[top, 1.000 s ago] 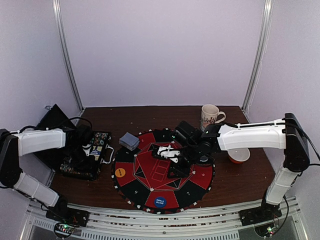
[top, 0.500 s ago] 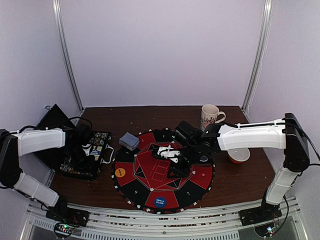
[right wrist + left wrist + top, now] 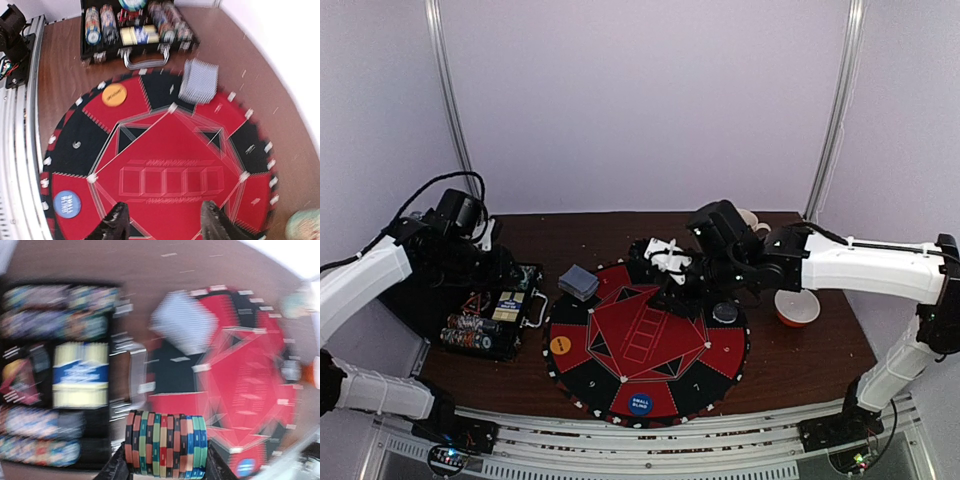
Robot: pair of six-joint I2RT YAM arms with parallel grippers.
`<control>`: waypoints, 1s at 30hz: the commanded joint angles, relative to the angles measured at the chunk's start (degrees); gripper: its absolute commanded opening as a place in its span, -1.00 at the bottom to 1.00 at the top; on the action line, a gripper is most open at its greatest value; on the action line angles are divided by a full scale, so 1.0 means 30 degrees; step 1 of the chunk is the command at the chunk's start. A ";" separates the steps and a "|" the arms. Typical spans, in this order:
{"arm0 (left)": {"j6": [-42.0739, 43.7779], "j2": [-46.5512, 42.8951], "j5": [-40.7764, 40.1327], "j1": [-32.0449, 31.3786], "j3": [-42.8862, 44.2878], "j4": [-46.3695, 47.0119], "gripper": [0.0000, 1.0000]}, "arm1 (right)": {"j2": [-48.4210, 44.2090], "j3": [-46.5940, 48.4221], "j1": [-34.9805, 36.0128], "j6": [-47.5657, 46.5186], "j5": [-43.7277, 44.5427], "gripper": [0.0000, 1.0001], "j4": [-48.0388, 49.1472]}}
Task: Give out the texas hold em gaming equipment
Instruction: Pick up the pile of poker chips from the chip case, then pass from the left arm to the right
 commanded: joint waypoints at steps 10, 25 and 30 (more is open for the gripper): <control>-0.3973 0.6244 0.9857 -0.5037 0.3023 1.3515 -1.00 | 0.1536 0.3269 0.0112 -0.6978 0.0018 0.59 0.3901; -0.4143 0.6221 1.0952 -0.5067 0.2447 1.4341 -1.00 | 0.4776 0.5525 -0.0127 -0.9332 0.1432 0.51 0.2989; -0.4294 0.5834 1.0925 -0.5064 0.2007 1.4342 -1.00 | 0.5491 0.5785 -0.0343 -0.9646 0.1484 0.48 0.3482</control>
